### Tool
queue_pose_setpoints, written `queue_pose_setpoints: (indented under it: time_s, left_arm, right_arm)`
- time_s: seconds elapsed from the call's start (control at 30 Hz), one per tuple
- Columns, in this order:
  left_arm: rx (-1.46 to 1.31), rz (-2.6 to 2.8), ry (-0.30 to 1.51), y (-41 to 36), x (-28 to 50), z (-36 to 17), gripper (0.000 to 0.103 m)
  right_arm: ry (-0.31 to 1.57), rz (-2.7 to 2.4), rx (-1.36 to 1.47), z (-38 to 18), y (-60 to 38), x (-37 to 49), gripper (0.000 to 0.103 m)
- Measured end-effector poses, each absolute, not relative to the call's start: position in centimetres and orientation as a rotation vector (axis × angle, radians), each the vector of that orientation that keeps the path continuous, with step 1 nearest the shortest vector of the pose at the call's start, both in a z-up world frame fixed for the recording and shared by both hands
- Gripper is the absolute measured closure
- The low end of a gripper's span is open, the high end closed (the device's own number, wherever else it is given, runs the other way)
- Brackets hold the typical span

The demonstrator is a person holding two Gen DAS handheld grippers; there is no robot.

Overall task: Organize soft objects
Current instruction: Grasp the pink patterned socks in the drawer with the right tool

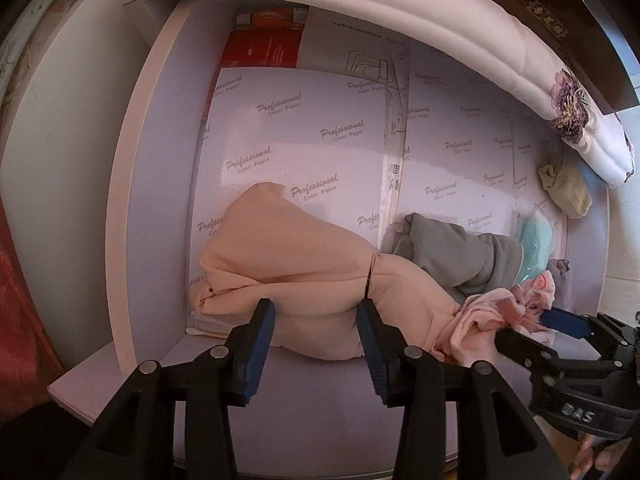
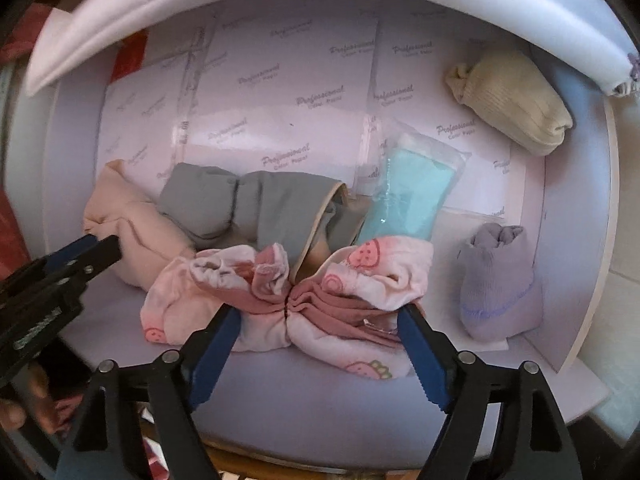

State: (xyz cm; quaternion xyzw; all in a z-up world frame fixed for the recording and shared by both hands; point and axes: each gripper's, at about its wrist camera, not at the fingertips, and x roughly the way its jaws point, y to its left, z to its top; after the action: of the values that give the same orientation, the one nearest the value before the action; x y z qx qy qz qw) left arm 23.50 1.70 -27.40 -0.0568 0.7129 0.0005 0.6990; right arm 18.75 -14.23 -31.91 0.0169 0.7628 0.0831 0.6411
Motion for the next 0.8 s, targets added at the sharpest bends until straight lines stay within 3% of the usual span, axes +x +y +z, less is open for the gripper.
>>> queue_pose_setpoints:
  time_s: [0.03,0.07,0.2,0.23,0.27,0.43,0.6,0.67,0.73,0.8]
  left_arm:
    - [-0.126,0.001,1.588,1.7,23.5,-27.5,0.059]
    - [-0.127,0.001,1.587,1.7,23.5,-27.5,0.059]
    - [-0.129,0.004,1.587,1.8,23.5,-27.4,0.058]
    - [-0.129,0.004,1.586,1.8,23.5,-27.4,0.057]
    - [-0.127,0.005,1.586,1.8,23.5,-27.5,0.057]
    - [-0.123,0.007,1.584,1.7,23.5,-27.2,0.057]
    - [-0.13,0.009,1.586,1.8,23.4,-27.3,0.056]
    - [-0.127,0.009,1.585,1.8,23.4,-27.3,0.056]
    - [-0.131,0.01,1.586,1.8,23.4,-27.3,0.056]
    - [-0.133,0.01,1.586,1.9,23.4,-27.3,0.056]
  right_arm:
    - [1.739,0.203,0.053,-32.0,-14.0,18.8,0.053]
    - [1.737,0.204,0.06,-32.0,-14.0,18.9,0.063]
    - [1.699,0.187,0.06,-31.2,-14.2,19.2,0.079]
    - [1.682,0.174,0.07,-30.7,-14.7,19.4,0.091]
    - [1.662,0.151,0.072,-30.2,-15.1,19.6,0.097]
    - [1.651,0.115,0.154,-29.6,-16.8,20.1,0.096]
    - [1.655,0.096,0.19,-29.2,-18.2,20.3,0.088]
    - [1.646,0.074,0.206,-28.5,-18.9,20.5,0.061]
    - [1.631,0.047,0.216,-28.0,-19.7,20.6,0.05]
    - [1.619,0.026,0.224,-27.2,-20.1,20.9,0.049]
